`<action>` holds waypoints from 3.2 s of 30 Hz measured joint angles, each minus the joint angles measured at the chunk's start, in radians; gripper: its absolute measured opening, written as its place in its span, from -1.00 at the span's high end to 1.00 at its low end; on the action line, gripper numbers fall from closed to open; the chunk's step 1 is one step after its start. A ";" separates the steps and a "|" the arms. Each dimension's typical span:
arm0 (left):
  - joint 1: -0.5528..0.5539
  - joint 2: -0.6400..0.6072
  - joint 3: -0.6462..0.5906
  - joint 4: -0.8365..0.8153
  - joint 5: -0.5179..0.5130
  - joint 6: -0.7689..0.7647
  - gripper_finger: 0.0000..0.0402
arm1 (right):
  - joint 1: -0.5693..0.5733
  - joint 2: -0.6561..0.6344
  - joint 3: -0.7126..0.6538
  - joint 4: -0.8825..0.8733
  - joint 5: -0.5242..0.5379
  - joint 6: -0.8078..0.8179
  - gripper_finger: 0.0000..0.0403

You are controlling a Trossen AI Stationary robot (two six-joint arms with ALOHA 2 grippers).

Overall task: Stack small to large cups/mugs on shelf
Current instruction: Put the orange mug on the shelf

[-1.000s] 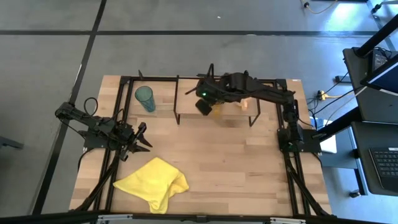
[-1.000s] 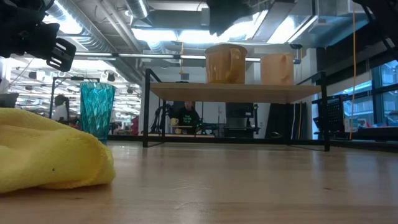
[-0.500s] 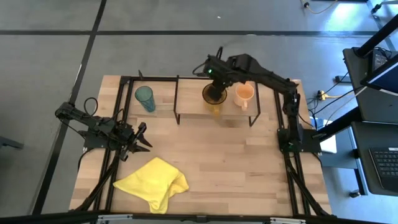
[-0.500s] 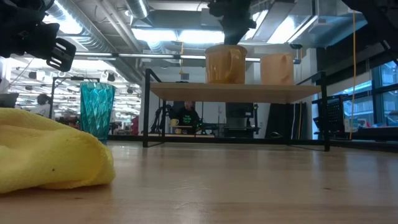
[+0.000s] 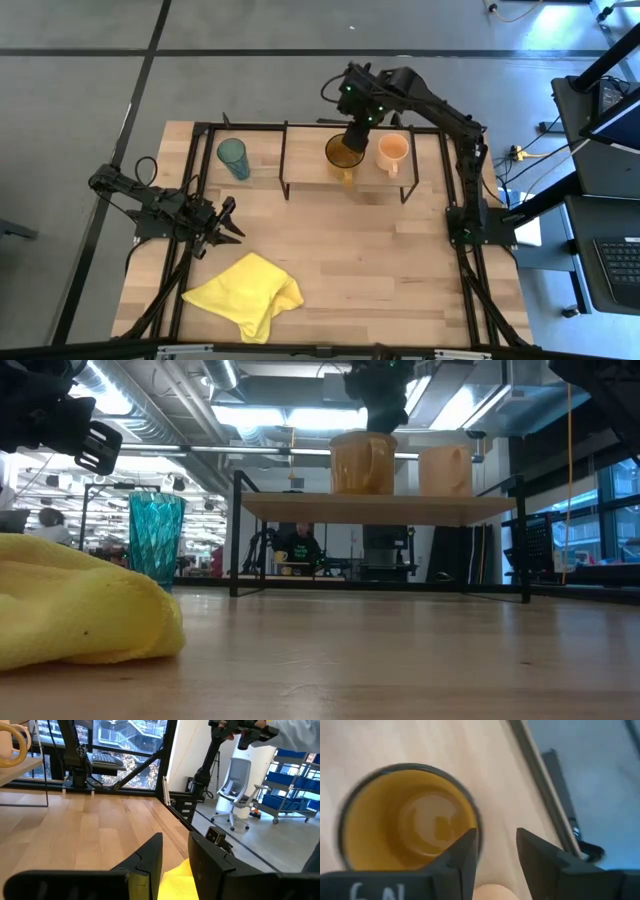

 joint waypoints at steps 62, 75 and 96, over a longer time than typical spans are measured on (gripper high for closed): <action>0.000 0.000 0.000 0.000 0.000 0.000 0.57 | -0.054 0.087 -0.002 -0.049 -0.109 -0.139 0.63; 0.000 0.000 0.000 0.000 0.000 0.000 0.57 | -0.055 0.087 0.000 -0.021 -0.080 -0.096 0.73; 0.000 0.000 0.000 0.000 0.000 0.000 0.57 | -0.056 0.087 0.000 -0.048 -0.048 0.046 0.74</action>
